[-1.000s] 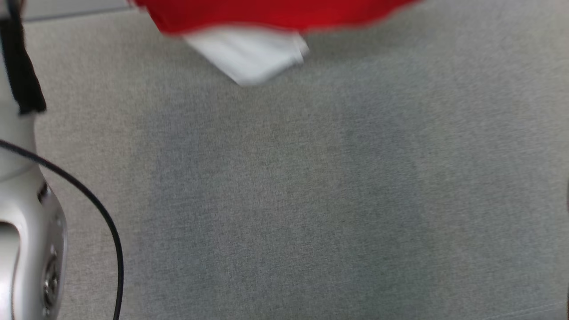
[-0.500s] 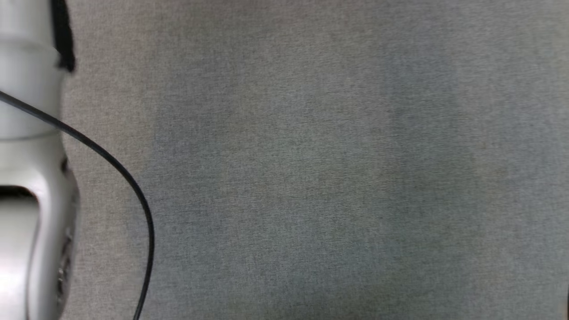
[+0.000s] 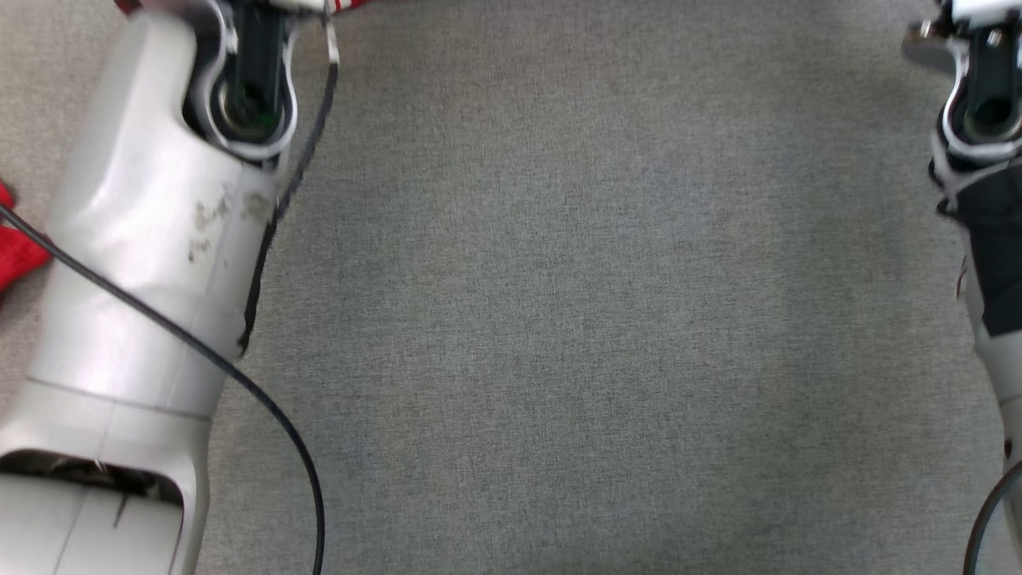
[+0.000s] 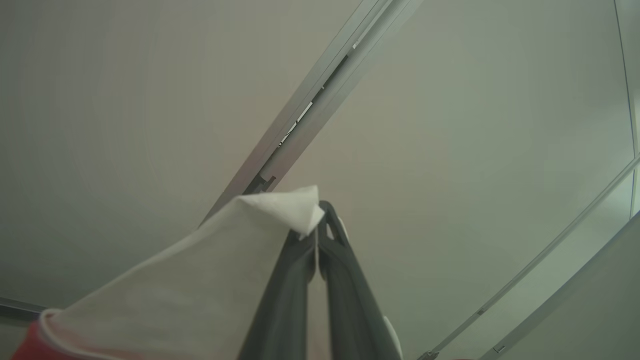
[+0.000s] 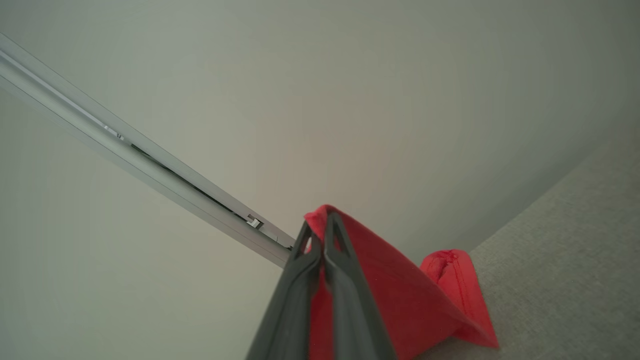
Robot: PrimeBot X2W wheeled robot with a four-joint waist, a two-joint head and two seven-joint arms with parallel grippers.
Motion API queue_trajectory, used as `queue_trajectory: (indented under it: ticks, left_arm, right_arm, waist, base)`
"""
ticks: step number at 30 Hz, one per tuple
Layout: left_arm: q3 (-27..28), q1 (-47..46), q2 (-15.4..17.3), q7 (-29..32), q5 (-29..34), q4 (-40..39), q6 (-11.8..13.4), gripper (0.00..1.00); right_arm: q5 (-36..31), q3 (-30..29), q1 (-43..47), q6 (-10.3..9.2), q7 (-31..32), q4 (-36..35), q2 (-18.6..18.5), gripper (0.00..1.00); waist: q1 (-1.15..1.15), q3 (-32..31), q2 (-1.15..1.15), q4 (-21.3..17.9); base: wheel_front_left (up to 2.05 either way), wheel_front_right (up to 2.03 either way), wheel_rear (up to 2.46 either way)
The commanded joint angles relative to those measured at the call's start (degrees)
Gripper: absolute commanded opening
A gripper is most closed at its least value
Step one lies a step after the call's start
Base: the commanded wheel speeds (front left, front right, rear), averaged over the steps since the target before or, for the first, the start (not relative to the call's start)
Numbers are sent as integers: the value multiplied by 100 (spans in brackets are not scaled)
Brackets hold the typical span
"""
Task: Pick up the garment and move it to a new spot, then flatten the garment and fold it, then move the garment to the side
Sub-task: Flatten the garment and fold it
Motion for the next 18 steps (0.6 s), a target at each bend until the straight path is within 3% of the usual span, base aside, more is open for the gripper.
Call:
queue_trajectory:
  ticks: [1, 18]
  left_arm:
    - [-87, 229, 99, -12, -44, 4, -21, 0]
    - [-1929, 2339, 841, 318, 1004, 1089, -16, 0]
  right_arm:
    - [121, 11, 224, 13, -34, -5, -56, 0]
    - [655, 782, 2095, 12, 162, 680, -440, 0]
  waist:
    - [0, -183, 0, 0]
    - [0, -1413, 0, 11]
  base:
    - [0, 0, 0]
    - [0, 0, 0]
